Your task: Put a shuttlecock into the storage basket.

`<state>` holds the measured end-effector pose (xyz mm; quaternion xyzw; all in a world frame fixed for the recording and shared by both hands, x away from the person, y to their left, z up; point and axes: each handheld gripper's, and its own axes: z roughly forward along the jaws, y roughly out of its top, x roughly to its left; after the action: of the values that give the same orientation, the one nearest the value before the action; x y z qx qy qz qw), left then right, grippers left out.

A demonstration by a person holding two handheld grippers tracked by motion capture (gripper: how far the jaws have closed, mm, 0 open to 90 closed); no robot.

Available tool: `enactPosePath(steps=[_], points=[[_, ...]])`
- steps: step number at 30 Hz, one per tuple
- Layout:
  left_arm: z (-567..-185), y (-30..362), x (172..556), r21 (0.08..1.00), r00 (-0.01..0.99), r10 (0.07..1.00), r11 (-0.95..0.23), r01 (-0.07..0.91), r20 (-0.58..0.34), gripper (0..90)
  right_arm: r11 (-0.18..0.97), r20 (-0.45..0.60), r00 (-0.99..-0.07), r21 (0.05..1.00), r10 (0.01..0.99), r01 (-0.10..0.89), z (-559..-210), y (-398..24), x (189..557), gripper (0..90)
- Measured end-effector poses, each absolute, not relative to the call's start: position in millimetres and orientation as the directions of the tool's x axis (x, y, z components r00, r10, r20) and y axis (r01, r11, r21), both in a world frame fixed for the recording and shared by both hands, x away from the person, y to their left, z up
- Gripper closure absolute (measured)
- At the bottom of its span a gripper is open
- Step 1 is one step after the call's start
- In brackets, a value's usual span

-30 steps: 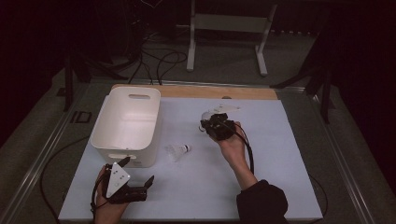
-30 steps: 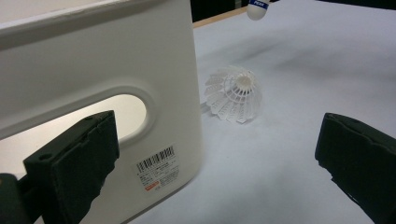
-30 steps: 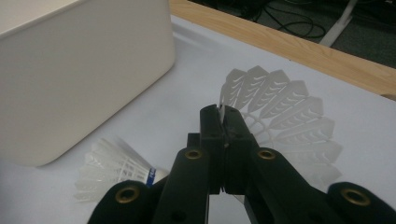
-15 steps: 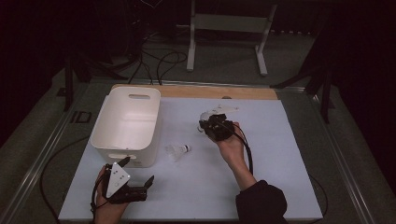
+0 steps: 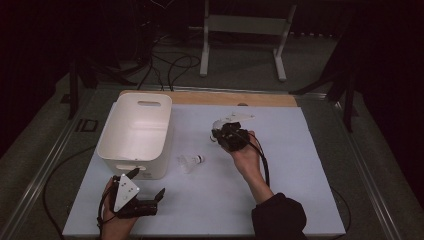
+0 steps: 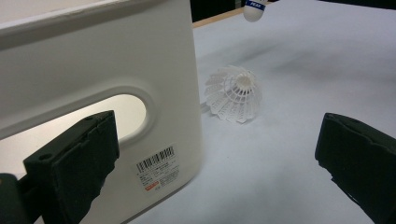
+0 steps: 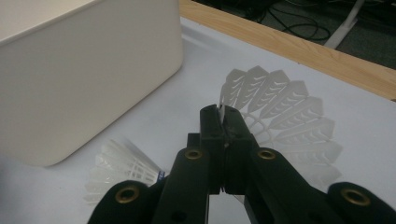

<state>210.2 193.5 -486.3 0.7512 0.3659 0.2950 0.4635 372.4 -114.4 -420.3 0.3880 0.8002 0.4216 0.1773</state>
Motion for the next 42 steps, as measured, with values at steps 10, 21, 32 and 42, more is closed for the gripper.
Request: enactPosePath(steps=[10,21,32,42], points=[[-486.2,193.4,210.1,0.912,0.558,0.823,-0.304,0.277,0.105,0.3,0.345,0.046,-0.643,0.813,0.764,0.468,-419.1,-110.2,371.2,89.5],[-486.4,193.4,210.3,0.911,0.558,0.823,-0.304,0.278,0.104,0.3,0.34,0.056,-0.653,0.818,0.755,0.464,-417.9,-107.3,371.0,89.4],[-486.2,193.4,210.1,0.911,0.559,0.822,-0.306,0.278,0.105,0.3,0.338,0.062,-0.66,0.821,0.749,0.461,-417.6,-105.1,370.0,89.5],[-486.2,193.5,210.2,0.91,0.559,0.822,-0.306,0.279,0.106,0.3,0.33,0.072,-0.666,0.825,0.743,0.458,-415.4,-102.5,369.1,89.4]])
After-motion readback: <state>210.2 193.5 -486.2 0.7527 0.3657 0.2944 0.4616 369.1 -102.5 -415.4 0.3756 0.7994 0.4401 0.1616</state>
